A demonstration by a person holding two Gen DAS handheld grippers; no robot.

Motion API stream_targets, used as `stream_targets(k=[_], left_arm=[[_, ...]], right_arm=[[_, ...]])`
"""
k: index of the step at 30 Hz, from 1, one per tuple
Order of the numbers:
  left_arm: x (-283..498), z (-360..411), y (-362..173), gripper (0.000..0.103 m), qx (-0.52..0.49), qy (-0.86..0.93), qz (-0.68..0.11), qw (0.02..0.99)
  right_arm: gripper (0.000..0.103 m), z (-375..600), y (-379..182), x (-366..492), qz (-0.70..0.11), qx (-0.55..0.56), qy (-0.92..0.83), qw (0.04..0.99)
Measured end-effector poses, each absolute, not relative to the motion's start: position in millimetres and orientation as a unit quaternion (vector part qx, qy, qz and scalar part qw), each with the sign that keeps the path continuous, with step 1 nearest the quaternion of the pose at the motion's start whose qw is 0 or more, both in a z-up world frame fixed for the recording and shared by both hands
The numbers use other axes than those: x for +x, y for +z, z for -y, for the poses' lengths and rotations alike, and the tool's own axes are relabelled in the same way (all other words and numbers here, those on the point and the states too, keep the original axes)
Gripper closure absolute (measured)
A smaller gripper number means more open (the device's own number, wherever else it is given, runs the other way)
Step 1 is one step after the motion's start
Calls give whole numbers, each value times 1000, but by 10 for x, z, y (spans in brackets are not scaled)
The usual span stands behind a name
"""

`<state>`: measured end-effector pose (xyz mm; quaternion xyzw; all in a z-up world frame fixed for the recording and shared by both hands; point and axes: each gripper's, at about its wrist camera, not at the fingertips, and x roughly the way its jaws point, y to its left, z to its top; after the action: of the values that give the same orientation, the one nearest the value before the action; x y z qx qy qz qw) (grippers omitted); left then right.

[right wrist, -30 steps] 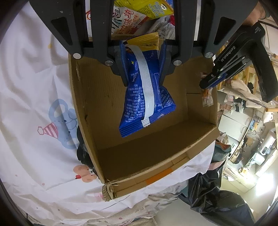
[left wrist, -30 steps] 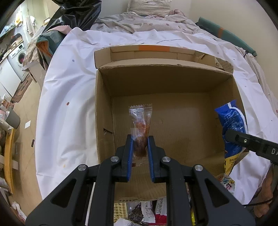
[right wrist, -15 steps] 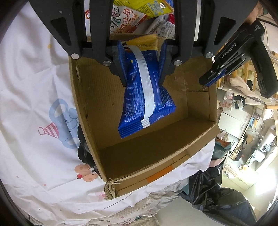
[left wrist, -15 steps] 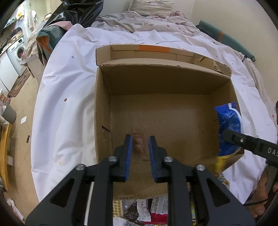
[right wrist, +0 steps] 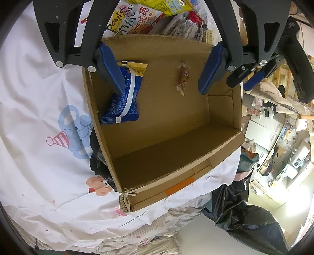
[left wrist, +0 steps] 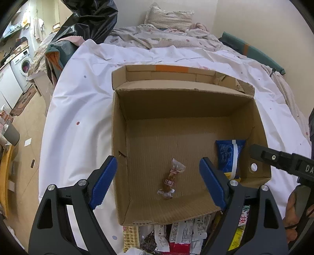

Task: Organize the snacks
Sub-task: 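Withdraw both grippers from the box toward the snack pile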

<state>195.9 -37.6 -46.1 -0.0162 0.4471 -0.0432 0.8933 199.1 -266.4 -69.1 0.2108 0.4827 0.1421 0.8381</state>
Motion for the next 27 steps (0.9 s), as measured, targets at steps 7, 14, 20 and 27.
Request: stream_targets(k=[7, 14, 20, 27], left_arm=[[1879, 324, -361, 20, -26, -36, -426, 904], [1738, 232, -255, 20, -31, -29, -411, 911], [1604, 166, -168, 20, -32, -26, -404, 914], [1409, 60, -145, 20, -47, -17, -407, 912]], right_arm=[[15, 2688, -521, 1908, -429, 192, 126, 874], [15, 2782, -373, 1801, -407, 197, 122, 884], [15, 2877, -348, 1645, -414, 212, 117, 878], [15, 2878, -309, 1418, -413, 189, 120, 883]])
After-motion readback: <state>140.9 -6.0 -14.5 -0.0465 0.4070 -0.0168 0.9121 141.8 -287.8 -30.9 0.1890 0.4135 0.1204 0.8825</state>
